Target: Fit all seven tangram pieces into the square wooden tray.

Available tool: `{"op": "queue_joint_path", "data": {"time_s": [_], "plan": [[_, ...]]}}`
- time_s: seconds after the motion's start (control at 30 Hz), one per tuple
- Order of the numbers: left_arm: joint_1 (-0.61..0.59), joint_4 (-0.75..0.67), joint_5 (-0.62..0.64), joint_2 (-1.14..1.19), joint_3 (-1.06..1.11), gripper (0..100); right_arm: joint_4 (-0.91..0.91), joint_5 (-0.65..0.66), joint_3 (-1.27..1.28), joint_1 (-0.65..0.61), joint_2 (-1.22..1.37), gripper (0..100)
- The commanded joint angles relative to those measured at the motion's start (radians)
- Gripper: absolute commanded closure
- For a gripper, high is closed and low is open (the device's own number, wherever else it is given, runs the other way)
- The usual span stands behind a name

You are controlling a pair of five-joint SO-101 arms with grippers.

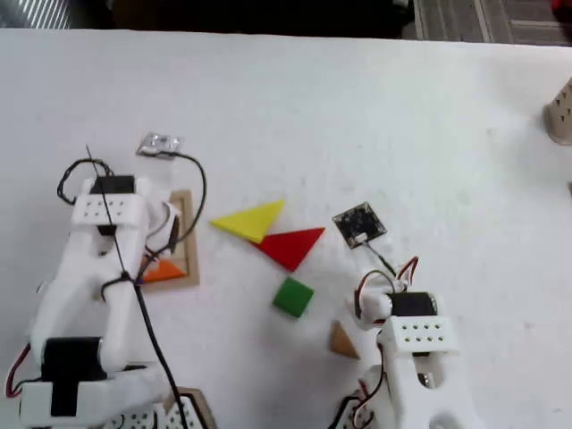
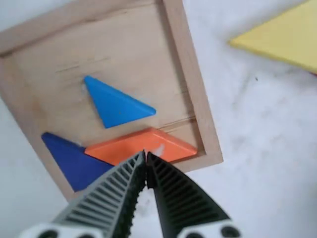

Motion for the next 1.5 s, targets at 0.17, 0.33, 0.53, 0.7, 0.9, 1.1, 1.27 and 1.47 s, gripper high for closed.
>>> {"op": "queue_joint_path", "data": {"time_s": [0.17, 0.33, 0.53, 0.7, 0.9, 1.1, 1.27, 1.47], "plan": [[0.015, -0.146, -0.012, 0.147, -0.026, 98, -0.018, 0.015, -0.003, 0.007, -0.021, 98.1], [0.021, -0.229, -0.006, 0.156, -0.026, 98, -0.016, 0.015, -0.003, 0.007, -0.021, 98.1], [0.022, -0.301, -0.003, 0.163, -0.083, 98, -0.016, 0.015, -0.003, 0.007, -0.021, 98.1], [0.033, -0.388, 0.091, 0.165, -0.084, 98, -0.016, 0.015, -0.003, 0.007, -0.021, 98.1], [0.035, -0.339, 0.12, 0.153, -0.1, 98, -0.016, 0.015, -0.003, 0.007, -0.021, 98.1], [0.097, -0.252, -0.029, 0.094, -0.057, 98, -0.016, 0.017, -0.003, 0.007, -0.021, 98.1], [0.085, -0.308, -0.035, 0.166, -0.04, 98, -0.016, 0.017, -0.003, 0.007, -0.021, 98.1], [0.021, -0.256, -0.034, 0.323, -0.216, 98, -0.016, 0.017, -0.003, 0.007, -0.021, 98.1]]}}
